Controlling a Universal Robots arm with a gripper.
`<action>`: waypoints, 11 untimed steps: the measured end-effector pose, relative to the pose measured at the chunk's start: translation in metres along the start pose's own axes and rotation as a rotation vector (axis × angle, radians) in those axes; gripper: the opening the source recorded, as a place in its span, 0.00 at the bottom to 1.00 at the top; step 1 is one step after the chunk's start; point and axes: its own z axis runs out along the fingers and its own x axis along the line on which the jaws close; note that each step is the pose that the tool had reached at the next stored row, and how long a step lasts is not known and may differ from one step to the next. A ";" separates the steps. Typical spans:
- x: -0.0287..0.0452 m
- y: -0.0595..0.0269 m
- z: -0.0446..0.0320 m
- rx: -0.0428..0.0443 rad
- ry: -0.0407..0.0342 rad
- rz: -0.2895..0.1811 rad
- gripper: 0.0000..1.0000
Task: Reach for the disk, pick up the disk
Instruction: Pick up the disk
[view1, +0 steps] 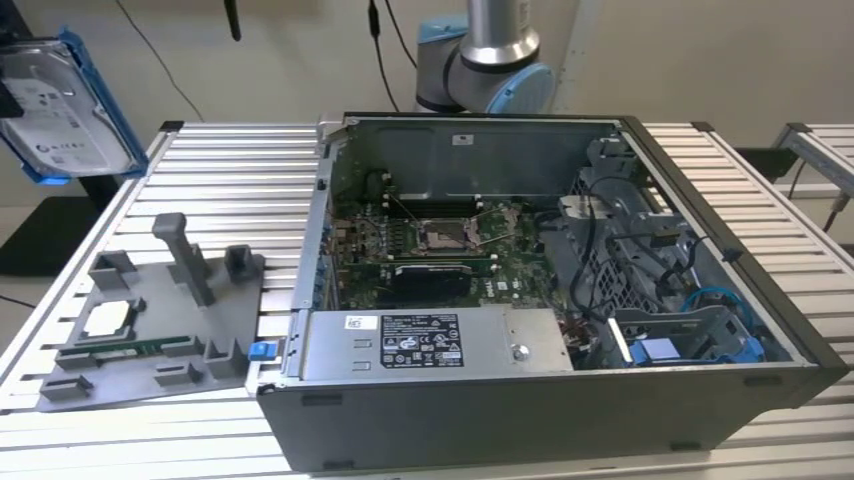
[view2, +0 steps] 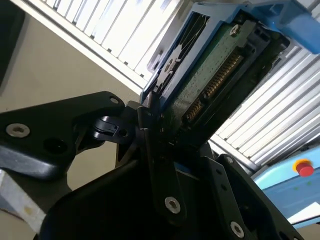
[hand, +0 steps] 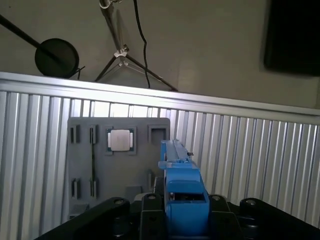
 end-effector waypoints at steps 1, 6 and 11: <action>-0.0006 0.0001 -0.0043 -0.0001 0.0000 0.000 0.00; -0.0036 0.0006 -0.0269 0.0000 -0.0001 0.000 0.00; -0.0067 0.0009 -0.0496 -0.0003 0.0001 0.000 0.00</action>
